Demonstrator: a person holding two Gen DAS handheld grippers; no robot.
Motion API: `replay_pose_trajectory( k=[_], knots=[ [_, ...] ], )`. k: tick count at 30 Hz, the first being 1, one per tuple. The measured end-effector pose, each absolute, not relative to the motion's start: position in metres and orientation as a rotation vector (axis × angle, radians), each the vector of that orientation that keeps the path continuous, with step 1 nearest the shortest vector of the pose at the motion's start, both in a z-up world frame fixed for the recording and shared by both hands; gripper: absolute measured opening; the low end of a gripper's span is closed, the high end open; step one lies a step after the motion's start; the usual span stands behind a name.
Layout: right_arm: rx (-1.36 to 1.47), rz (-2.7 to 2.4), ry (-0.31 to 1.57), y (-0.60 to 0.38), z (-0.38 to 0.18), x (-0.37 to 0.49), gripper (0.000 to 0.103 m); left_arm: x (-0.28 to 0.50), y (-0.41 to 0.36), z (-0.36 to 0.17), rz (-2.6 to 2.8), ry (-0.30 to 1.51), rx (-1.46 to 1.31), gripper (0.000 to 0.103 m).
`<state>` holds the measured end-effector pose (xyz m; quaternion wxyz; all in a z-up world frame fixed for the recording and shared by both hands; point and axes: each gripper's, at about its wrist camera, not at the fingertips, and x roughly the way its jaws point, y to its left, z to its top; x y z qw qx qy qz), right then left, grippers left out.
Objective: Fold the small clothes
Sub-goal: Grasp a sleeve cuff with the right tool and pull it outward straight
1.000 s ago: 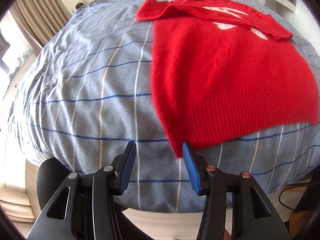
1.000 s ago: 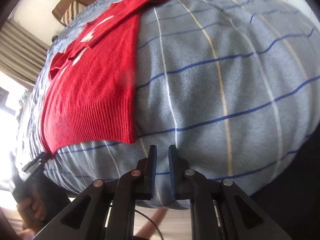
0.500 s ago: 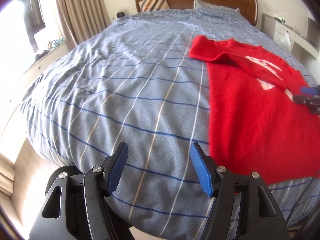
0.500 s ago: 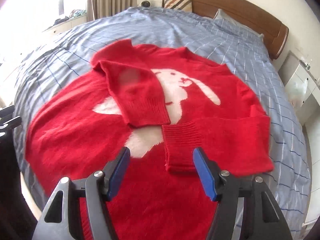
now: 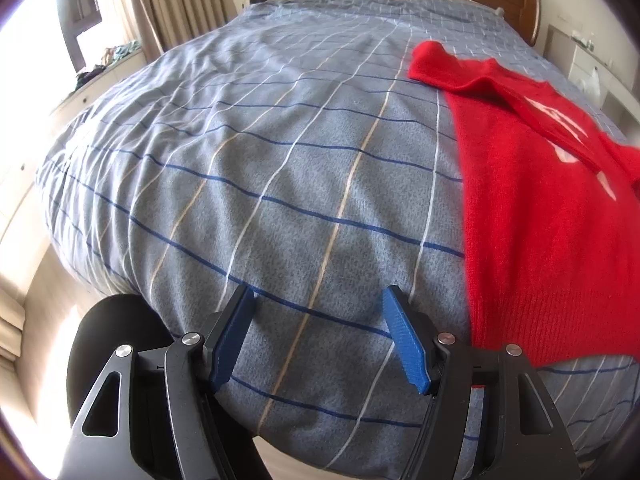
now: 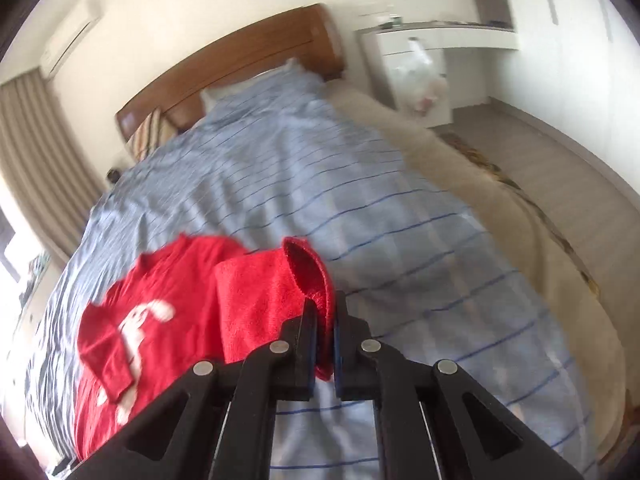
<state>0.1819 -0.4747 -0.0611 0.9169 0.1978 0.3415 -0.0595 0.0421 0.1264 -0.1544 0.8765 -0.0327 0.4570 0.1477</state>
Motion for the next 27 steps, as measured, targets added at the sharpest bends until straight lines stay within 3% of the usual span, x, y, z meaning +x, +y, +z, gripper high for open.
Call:
replay_pose_trajectory(
  k=[10, 17, 27],
  knots=[
    [0.785, -0.331, 0.715, -0.584, -0.123, 0.112, 0.005, 0.044, 0.122, -0.159, 0.323, 0.964, -0.030, 0.069],
    [0.764, -0.410, 0.790, -0.582, -0.153, 0.111, 0.005, 0.045, 0.121, -0.163, 0.327, 0.971, -0.014, 0.069],
    [0.760, -0.397, 0.741, -0.587, -0.168, 0.098, 0.003, 0.045, 0.112, -0.167, 0.348, 0.967, 0.053, 0.069]
  ],
)
